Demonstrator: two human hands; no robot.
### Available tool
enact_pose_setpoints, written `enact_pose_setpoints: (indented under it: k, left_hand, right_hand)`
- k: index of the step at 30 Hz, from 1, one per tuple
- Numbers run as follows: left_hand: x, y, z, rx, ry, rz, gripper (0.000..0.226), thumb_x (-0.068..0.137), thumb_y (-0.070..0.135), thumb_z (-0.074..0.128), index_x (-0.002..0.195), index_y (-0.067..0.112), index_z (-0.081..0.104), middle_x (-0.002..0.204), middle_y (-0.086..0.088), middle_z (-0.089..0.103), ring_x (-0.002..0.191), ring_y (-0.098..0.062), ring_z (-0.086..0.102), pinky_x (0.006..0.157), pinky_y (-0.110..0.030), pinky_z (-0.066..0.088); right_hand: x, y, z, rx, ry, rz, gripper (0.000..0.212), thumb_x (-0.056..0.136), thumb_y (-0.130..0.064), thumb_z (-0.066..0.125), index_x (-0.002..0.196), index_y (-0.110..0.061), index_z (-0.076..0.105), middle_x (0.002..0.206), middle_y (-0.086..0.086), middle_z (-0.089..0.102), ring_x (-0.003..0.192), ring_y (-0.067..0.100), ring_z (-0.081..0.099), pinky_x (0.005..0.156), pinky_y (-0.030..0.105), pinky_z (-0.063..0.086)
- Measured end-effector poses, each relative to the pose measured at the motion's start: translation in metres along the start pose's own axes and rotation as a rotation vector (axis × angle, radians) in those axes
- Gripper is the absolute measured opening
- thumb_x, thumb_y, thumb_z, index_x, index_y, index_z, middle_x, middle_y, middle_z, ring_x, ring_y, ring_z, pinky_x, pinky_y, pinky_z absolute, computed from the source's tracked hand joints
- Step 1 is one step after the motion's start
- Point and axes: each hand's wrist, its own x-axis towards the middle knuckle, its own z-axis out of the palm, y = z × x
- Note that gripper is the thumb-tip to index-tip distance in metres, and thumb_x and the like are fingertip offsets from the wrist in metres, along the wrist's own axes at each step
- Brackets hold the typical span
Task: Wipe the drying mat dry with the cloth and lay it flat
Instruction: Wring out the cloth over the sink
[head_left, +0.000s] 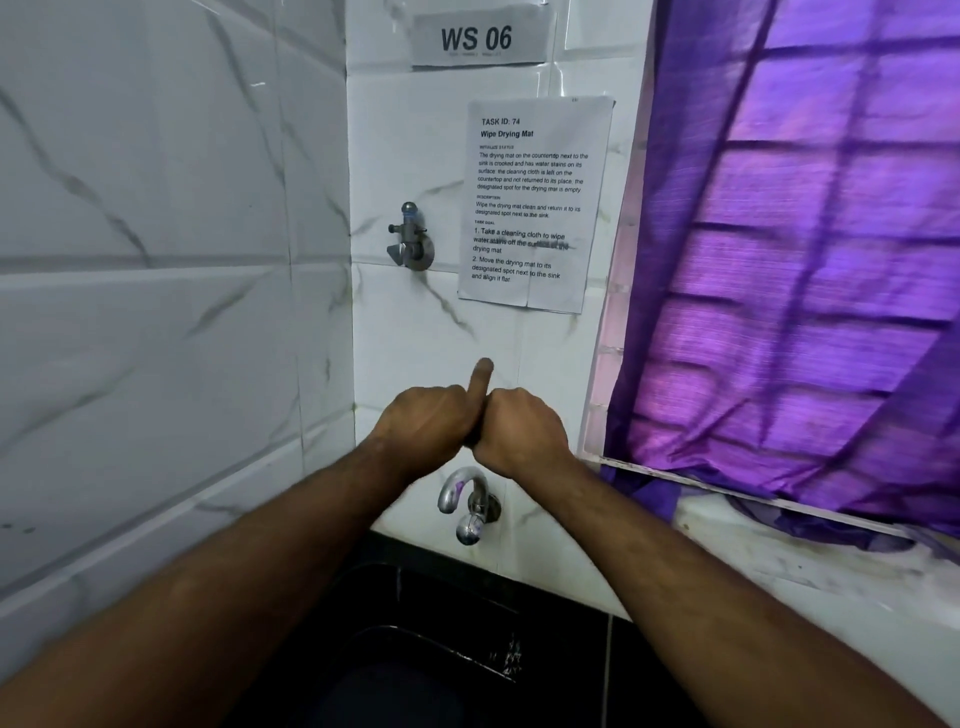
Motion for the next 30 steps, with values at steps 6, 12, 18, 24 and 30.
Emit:
enact_pose_setpoints:
  k: [6,12,18,24,30]
  left_hand:
    - [-0.014,-0.001,0.006,0.195,0.035,0.386,0.071,0.094,0.001,0.043,0.156,0.004,0.008,0.087,-0.01,0.057,0.064,-0.031,0.062,0.05,-0.038,0.035]
    - [-0.05,0.007,0.031,0.228,-0.042,0.588,0.062,0.086,0.01,0.062,0.139,0.005,0.031,0.066,-0.007,0.056,0.04,-0.025,0.052,0.04,-0.031,0.03]
    - [-0.073,0.017,0.036,0.127,-0.064,0.451,0.051,0.087,0.009,0.062,0.135,0.003,0.045,0.083,-0.013,0.064,0.047,-0.032,0.061,0.04,-0.035,0.04]
    - [-0.061,0.02,0.031,-0.36,-0.136,-0.202,0.068,0.085,0.022,0.069,0.138,0.013,0.026,0.083,-0.003,0.062,0.072,-0.03,0.065,0.059,-0.041,0.051]
    - [-0.075,0.016,-0.002,-1.316,-0.446,-0.343,0.087,0.074,0.003,0.077,0.138,0.021,0.02,0.077,-0.006,0.061,0.06,-0.015,0.058,0.054,-0.032,0.049]
  right_hand:
    - [-0.017,0.001,0.024,0.186,-0.224,0.008,0.015,0.078,-0.033,0.064,0.075,-0.022,0.055,0.067,-0.004,0.058,0.062,0.013,0.055,0.05,0.027,0.039]
    - [-0.056,-0.002,0.05,0.498,-0.452,0.058,0.022,0.073,-0.021,0.076,0.09,-0.014,0.064,0.082,0.005,0.071,0.068,0.019,0.065,0.064,0.036,0.056]
    - [-0.065,-0.008,0.054,0.491,-0.482,-0.042,0.042,0.078,-0.015,0.08,0.112,-0.008,0.057,0.104,0.007,0.066,0.076,0.013,0.061,0.065,0.026,0.053]
    - [-0.06,-0.004,0.042,-0.021,-0.073,-0.083,0.034,0.084,-0.042,0.072,0.111,-0.027,0.057,0.099,-0.004,0.066,0.092,0.022,0.064,0.069,0.034,0.05]
    - [-0.084,0.018,0.037,-0.153,0.246,-0.515,0.095,0.073,-0.014,0.08,0.154,-0.024,0.031,0.158,0.008,0.03,0.124,0.028,0.05,0.088,0.041,0.05]
